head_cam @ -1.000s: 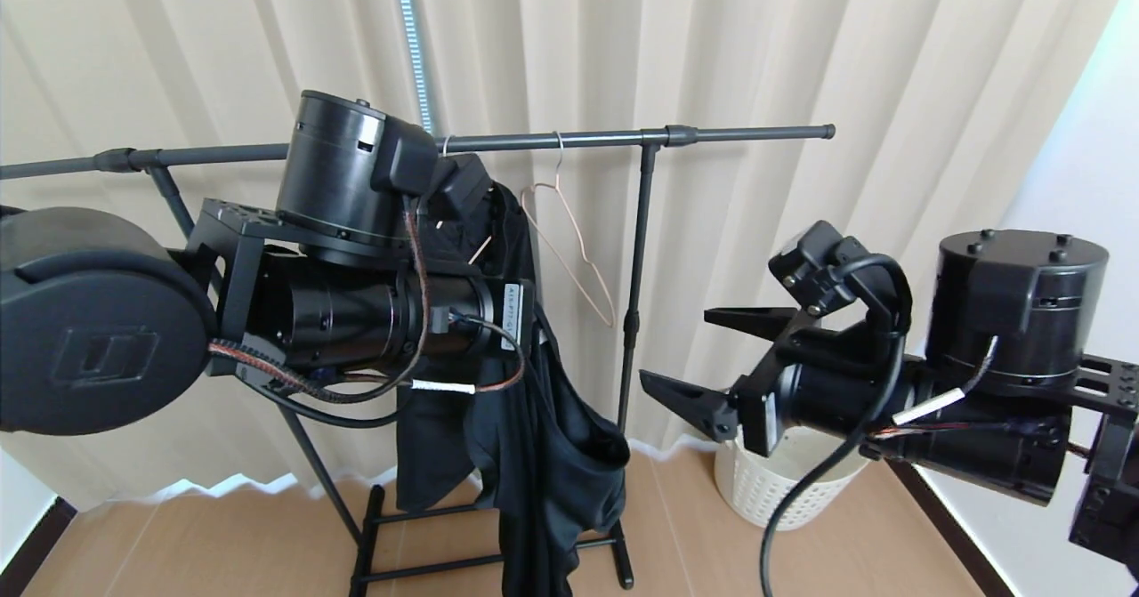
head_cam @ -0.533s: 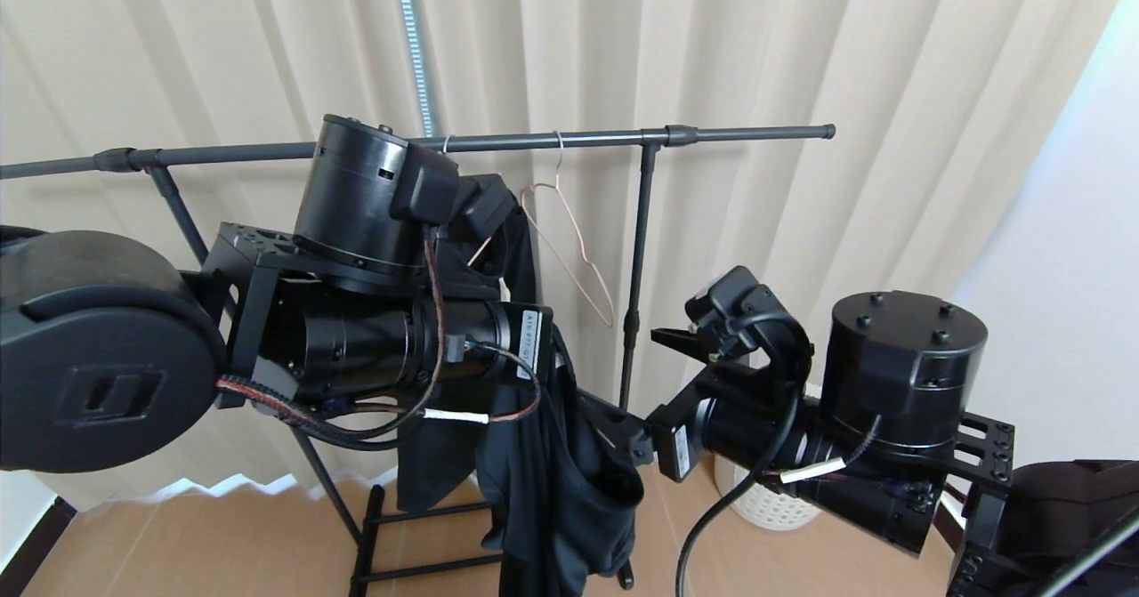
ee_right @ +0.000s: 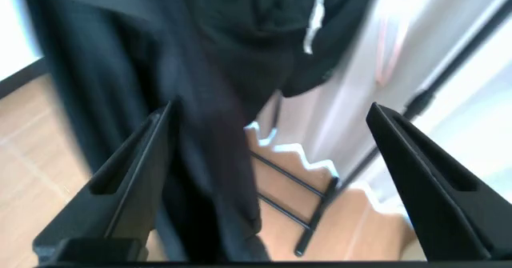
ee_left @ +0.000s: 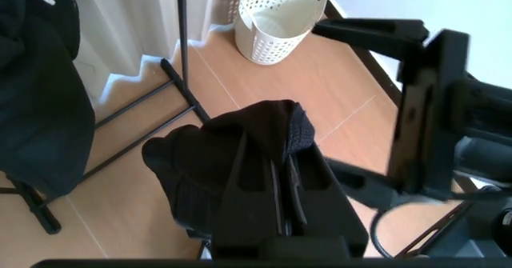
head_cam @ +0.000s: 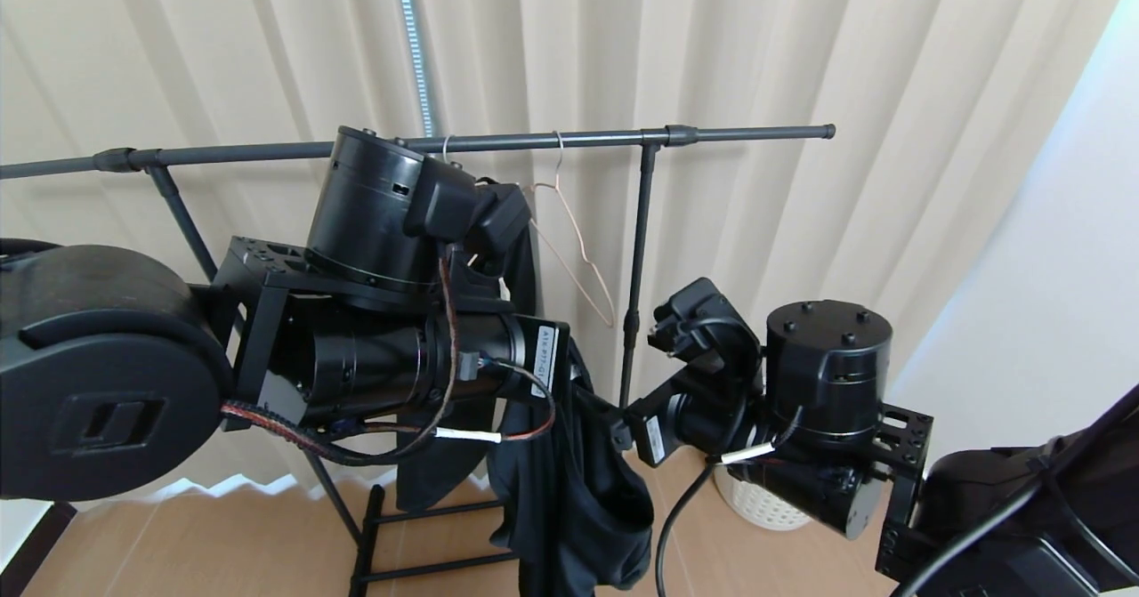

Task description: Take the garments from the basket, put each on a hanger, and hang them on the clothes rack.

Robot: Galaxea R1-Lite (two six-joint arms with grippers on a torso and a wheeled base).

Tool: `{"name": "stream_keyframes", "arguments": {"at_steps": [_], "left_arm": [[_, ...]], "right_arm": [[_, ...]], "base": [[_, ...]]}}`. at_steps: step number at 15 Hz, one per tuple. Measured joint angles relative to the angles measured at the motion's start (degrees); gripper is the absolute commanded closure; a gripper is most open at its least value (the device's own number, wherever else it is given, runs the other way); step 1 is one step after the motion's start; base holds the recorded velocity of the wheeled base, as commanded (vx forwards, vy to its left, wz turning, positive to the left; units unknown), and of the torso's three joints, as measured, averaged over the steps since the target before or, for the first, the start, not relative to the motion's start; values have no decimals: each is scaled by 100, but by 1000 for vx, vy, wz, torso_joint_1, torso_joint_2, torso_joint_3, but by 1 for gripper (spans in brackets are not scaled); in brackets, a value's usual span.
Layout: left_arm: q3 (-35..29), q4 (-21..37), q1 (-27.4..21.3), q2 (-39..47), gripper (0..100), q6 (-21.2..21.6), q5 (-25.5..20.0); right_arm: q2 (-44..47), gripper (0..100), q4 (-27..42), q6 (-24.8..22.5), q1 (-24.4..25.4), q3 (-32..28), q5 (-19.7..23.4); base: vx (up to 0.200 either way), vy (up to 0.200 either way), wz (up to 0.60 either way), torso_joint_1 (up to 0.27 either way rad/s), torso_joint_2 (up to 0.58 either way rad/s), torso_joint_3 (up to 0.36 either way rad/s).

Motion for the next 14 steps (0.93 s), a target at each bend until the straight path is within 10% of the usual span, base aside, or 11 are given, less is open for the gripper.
{"name": "stream_keyframes", "arguments": {"at_steps": [14], "left_arm": [[291,9,-7,-356,100,20,-10]], "right_arm": [[502,0,39,-697,-881,-105,-24]], "base": [[0,0,0,0,0,0]]}}
